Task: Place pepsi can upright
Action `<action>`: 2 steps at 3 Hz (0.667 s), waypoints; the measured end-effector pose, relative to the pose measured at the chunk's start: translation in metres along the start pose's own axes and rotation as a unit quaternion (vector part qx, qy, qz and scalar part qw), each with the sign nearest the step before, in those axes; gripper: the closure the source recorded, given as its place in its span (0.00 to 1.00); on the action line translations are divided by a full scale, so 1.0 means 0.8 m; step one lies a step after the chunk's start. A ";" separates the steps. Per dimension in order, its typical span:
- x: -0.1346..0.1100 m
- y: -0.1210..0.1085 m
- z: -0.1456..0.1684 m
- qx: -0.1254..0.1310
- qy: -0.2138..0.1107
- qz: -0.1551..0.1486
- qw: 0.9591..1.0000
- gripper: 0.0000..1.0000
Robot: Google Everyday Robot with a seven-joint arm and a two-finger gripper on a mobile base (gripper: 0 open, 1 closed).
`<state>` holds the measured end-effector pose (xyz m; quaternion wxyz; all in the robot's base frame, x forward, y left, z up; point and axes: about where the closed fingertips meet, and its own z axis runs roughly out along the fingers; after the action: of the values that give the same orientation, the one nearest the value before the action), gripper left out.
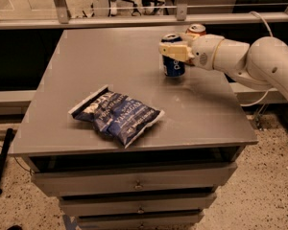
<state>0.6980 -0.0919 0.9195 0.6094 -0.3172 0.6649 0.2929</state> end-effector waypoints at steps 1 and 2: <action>0.010 0.000 -0.007 -0.014 -0.007 0.000 1.000 0.82; 0.018 0.008 -0.014 -0.029 -0.008 -0.005 1.000 0.59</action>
Offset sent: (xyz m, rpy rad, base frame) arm -0.0244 -0.0133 -0.0222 0.0050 -0.0214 0.0879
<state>0.6849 -0.0974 0.9058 0.6067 -0.3355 0.6497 0.3118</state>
